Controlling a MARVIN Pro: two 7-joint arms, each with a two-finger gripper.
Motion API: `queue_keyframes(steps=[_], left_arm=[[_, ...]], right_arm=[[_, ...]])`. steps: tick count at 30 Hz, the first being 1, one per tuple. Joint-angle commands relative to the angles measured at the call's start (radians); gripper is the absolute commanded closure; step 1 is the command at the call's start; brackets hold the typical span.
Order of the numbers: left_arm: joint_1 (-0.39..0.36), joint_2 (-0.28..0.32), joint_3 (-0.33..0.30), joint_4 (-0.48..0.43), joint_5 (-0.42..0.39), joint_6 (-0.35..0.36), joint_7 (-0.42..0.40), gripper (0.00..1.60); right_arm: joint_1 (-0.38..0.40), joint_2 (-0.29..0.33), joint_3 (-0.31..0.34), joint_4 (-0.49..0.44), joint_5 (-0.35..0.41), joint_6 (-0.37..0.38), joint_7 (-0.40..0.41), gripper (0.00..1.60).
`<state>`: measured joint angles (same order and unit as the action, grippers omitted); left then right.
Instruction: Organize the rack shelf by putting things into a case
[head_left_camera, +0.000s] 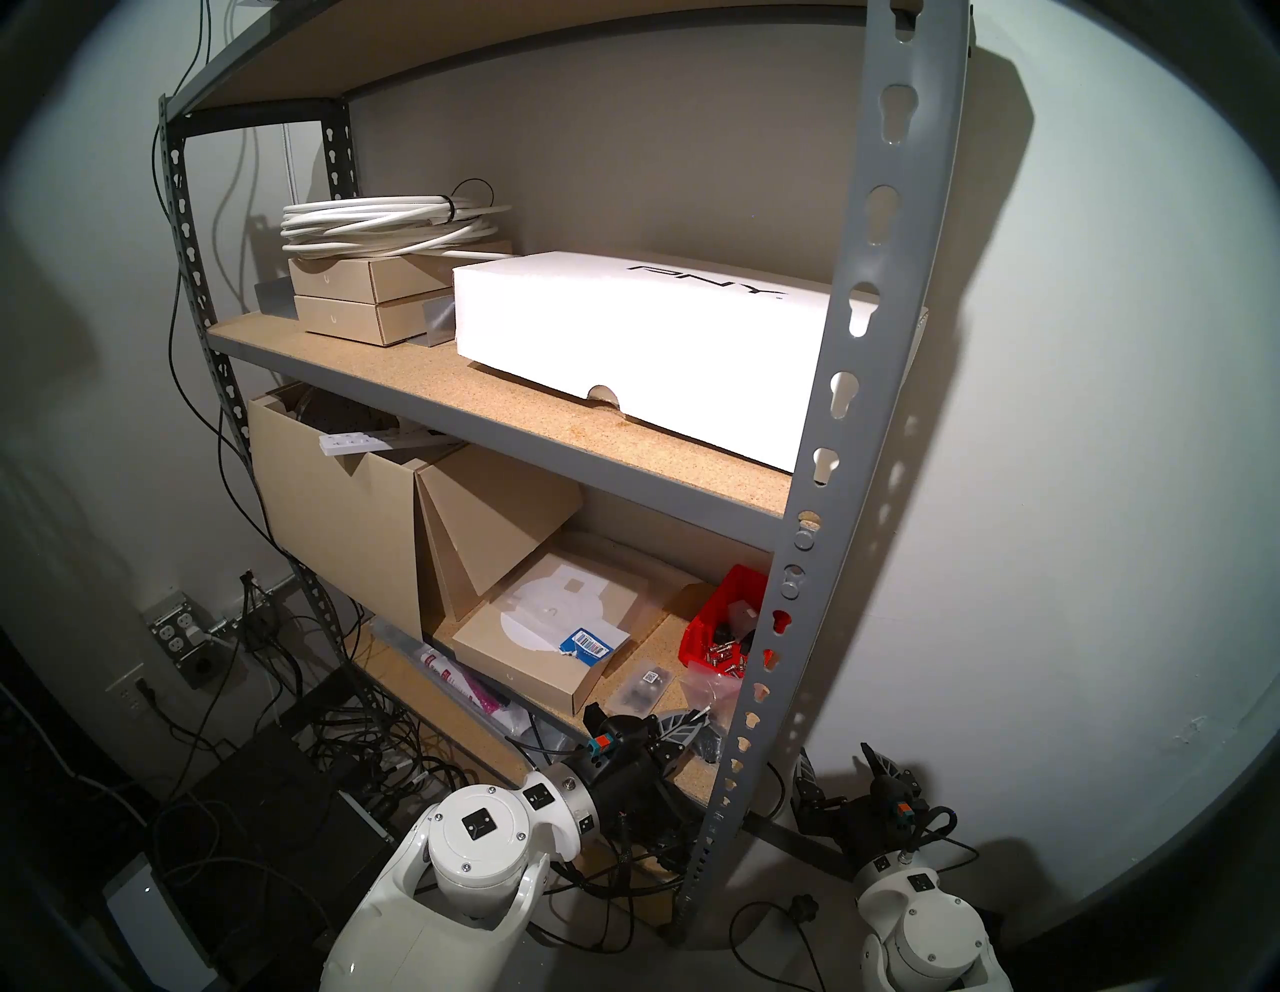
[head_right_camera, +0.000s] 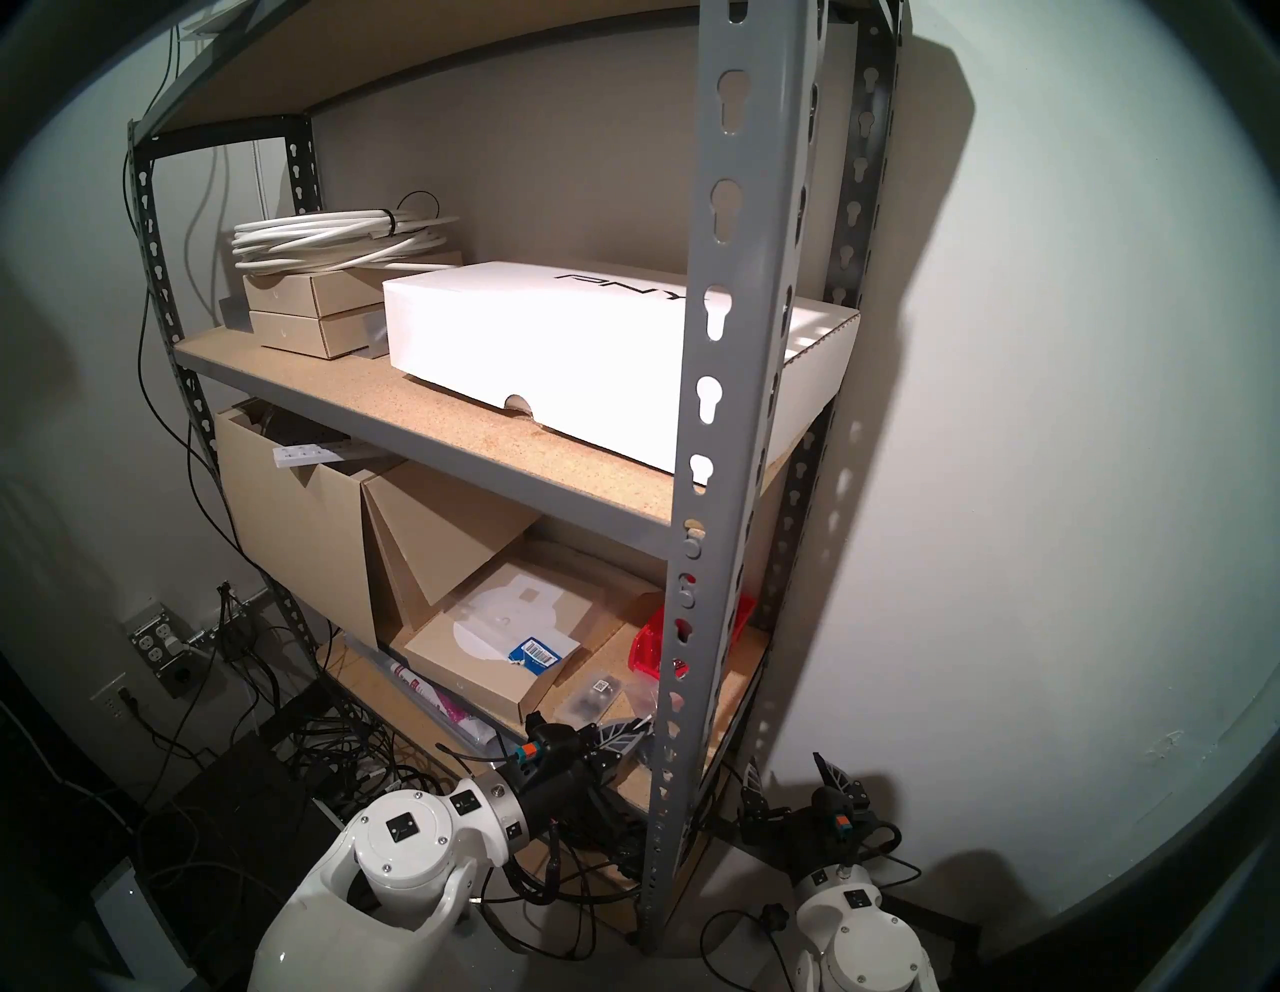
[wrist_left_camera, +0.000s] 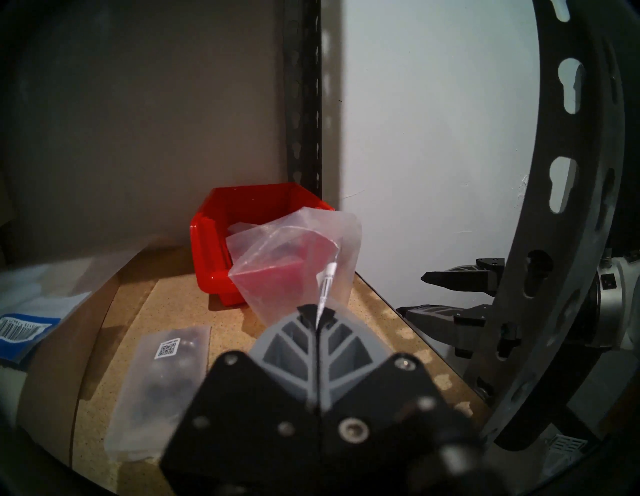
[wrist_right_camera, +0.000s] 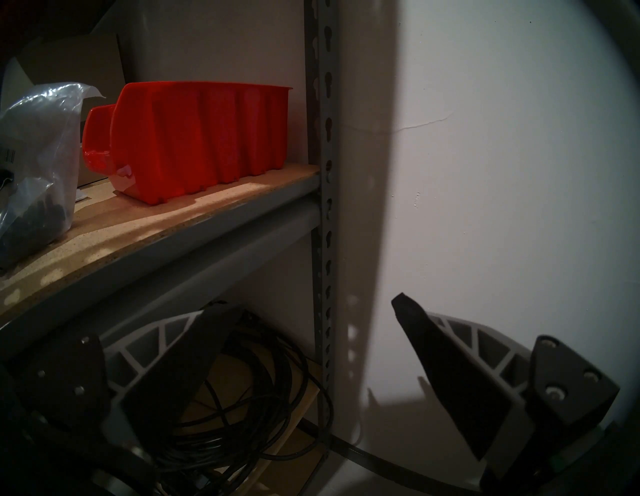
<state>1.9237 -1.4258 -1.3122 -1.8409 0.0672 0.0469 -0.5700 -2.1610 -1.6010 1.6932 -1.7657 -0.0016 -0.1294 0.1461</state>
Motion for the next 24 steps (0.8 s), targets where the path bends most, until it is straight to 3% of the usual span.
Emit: queue_keyframes(steps=[1,13,24], left_arm=[[0.043,0.007,-0.023,-0.102,-0.033,-0.013,-0.007,1.60],[0.070,-0.001,-0.040,-0.187,-0.058,-0.017,-0.017,1.60],[-0.043,-0.054,-0.008,-0.145,-0.038,0.005,0.002,1.60]], right_arm=[[0.001,0.000,0.000,-0.017,0.000,-0.002,0.000,0.00],[0.001,0.000,0.000,-0.017,0.000,-0.002,0.000,0.00],[0.002,0.000,0.000,-0.016,0.000,-0.002,0.000,0.00]])
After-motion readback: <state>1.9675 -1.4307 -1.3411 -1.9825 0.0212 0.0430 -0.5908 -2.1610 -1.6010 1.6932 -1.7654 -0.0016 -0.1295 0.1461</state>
